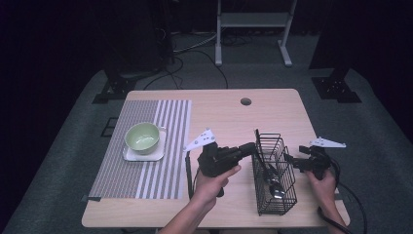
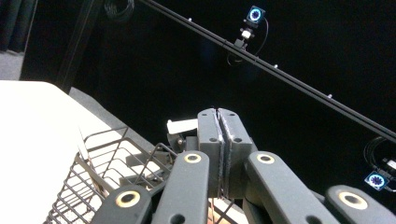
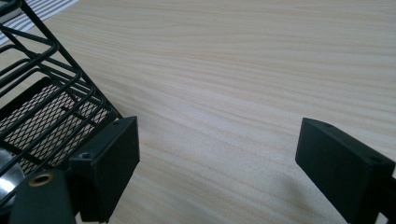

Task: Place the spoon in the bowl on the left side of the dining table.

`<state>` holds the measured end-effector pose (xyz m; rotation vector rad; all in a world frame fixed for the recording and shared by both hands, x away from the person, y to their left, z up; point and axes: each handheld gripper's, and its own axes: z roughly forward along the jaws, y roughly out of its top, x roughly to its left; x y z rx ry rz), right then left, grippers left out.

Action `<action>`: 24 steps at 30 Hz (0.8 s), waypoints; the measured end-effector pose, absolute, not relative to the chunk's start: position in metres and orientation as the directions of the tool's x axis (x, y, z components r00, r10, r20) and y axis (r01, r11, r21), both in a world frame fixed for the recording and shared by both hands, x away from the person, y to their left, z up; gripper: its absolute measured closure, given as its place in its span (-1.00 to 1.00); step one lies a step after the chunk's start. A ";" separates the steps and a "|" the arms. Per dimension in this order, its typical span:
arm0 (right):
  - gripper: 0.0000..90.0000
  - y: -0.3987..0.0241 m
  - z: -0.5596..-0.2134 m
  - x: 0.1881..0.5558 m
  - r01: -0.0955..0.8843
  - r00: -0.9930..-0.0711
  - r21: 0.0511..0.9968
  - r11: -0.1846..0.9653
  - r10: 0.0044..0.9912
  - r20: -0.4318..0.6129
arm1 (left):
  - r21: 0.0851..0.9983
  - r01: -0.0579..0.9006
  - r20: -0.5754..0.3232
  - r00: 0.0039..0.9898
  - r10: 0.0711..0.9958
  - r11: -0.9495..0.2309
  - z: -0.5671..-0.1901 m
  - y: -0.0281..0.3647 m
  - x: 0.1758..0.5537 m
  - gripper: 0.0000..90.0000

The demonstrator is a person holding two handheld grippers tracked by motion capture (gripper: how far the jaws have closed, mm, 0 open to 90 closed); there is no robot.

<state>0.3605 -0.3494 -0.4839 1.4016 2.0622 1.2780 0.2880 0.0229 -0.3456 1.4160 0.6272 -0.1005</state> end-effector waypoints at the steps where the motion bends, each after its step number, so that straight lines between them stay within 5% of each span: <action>1: -0.72 -0.349 -0.484 0.360 0.563 -0.457 0.819 0.110 0.867 0.198 | 0.886 0.425 -0.462 0.836 0.297 0.183 -0.345 0.024 0.288 0.98; 24: -0.72 -0.349 -0.484 0.361 0.565 -0.454 0.818 0.111 0.869 0.195 | 0.881 0.412 -0.469 0.828 0.307 0.233 -0.334 0.039 0.287 0.98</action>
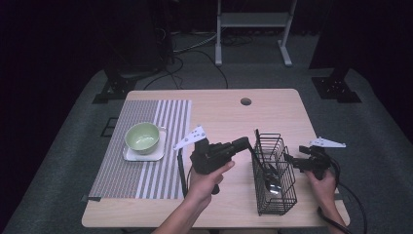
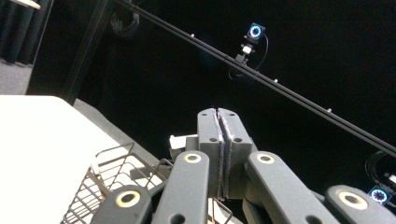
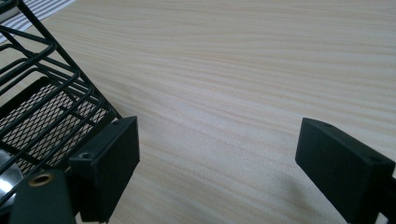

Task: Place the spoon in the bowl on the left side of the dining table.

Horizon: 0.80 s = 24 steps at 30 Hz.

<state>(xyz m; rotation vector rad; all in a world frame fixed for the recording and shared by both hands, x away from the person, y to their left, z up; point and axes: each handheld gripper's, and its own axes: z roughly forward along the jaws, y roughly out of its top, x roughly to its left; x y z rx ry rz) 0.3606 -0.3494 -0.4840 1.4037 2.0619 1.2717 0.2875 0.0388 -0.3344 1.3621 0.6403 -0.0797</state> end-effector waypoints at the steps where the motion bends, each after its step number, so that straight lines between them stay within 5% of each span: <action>1: -0.72 -0.349 -0.484 0.361 0.565 -0.454 0.818 0.111 0.869 0.195 | 0.881 0.410 -0.468 0.828 0.309 0.235 -0.334 0.040 0.288 0.98; 24: -0.72 -0.349 -0.484 0.361 0.567 -0.449 0.815 0.116 0.873 0.189 | 0.856 0.414 -0.504 0.800 0.325 0.309 -0.334 0.072 0.290 0.98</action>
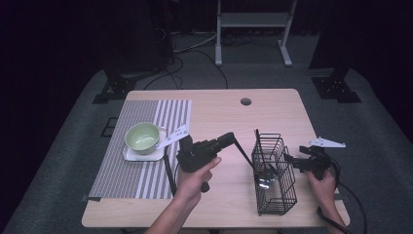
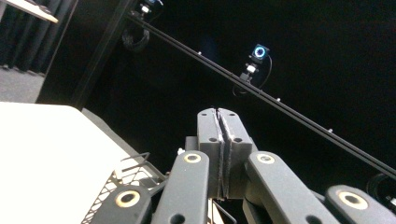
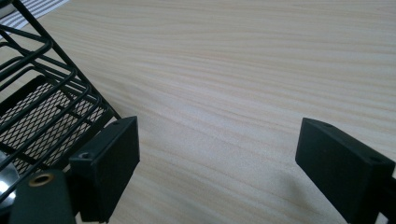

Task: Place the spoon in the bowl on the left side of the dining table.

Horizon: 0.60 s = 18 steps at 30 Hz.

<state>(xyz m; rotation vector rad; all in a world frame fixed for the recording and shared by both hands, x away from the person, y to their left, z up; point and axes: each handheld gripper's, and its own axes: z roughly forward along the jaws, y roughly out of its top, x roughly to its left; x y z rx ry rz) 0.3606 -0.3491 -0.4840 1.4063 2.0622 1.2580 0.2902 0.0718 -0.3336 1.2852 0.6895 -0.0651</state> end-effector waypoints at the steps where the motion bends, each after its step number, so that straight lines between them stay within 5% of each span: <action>1: -0.72 -0.349 -0.484 0.361 0.568 -0.449 0.815 0.116 0.874 0.188 | 0.854 0.413 -0.508 0.796 0.330 0.317 -0.334 0.076 0.291 0.98; 18: -0.72 -0.349 -0.484 0.360 0.569 -0.446 0.814 0.116 0.875 0.188 | 0.841 0.400 -0.524 0.771 0.362 0.365 -0.333 0.099 0.294 0.98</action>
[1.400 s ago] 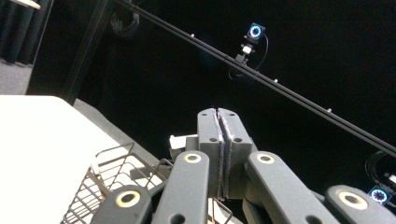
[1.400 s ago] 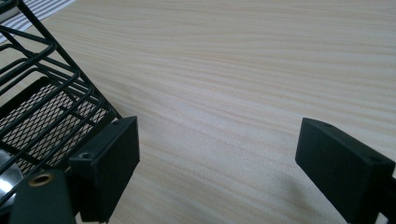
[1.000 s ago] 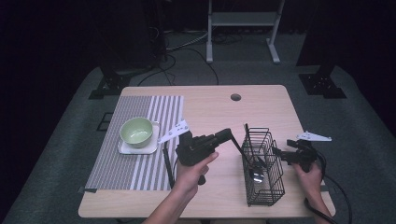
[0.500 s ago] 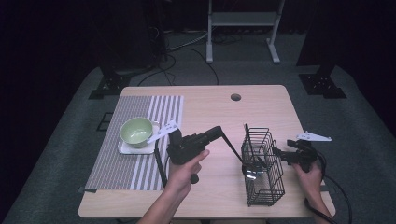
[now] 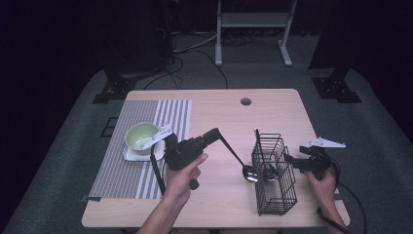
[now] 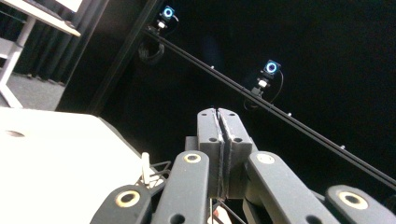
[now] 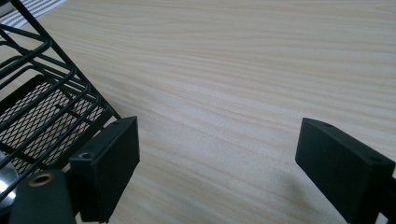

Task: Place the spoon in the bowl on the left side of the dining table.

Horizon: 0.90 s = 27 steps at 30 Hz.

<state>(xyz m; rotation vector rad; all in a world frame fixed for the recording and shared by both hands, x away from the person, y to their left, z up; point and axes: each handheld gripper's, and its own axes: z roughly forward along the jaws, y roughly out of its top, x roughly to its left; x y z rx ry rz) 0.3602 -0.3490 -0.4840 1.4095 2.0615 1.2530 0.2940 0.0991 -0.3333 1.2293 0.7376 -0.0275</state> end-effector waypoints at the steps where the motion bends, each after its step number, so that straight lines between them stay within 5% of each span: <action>1: -0.72 -0.349 -0.484 0.360 0.570 -0.446 0.814 0.116 0.875 0.188 | 0.838 0.399 -0.528 0.768 0.363 0.373 -0.333 0.100 0.294 0.98; 27: -0.72 -0.349 -0.484 0.361 0.573 -0.443 0.812 0.115 0.876 0.188 | 0.832 0.362 -0.539 0.710 0.453 0.421 -0.332 0.140 0.306 0.98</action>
